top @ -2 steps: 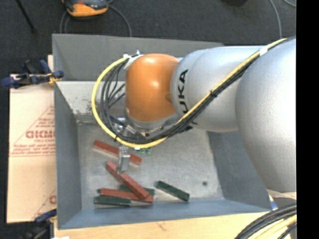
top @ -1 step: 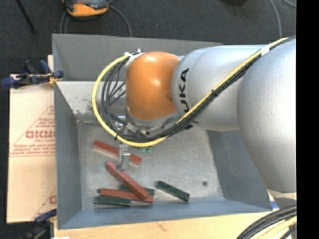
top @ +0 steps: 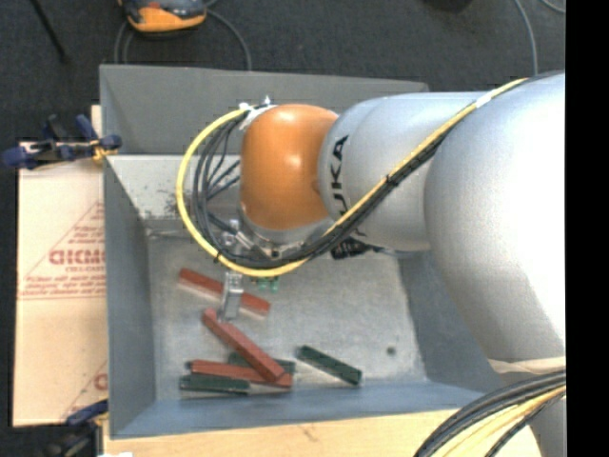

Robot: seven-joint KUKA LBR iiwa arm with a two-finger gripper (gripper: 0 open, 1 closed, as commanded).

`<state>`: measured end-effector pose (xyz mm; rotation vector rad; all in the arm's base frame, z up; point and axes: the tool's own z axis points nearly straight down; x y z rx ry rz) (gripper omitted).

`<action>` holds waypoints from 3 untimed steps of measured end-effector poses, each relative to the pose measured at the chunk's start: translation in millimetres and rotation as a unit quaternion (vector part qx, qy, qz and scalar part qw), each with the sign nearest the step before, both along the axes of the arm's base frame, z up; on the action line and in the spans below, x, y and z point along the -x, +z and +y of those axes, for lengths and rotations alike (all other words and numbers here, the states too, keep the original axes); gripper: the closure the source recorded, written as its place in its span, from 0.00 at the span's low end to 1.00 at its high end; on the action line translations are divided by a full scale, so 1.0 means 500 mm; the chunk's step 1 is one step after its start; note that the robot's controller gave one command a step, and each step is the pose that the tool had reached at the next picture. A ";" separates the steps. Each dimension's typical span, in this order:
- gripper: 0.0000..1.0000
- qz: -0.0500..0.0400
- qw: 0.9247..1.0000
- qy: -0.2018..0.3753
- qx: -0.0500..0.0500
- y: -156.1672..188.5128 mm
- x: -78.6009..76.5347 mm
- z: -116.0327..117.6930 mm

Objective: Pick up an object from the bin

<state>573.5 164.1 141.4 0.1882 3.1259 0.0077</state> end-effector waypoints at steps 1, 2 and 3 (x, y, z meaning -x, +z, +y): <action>0.00 0.003 0.999 -0.044 0.002 -0.105 -0.056 -0.030; 0.00 0.004 0.996 -0.093 0.001 -0.134 -0.064 -0.069; 0.00 0.005 0.995 -0.104 0.002 -0.139 -0.044 -0.042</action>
Offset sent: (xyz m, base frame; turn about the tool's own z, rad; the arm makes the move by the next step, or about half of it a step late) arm 0.0308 -0.0405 -0.0714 0.2320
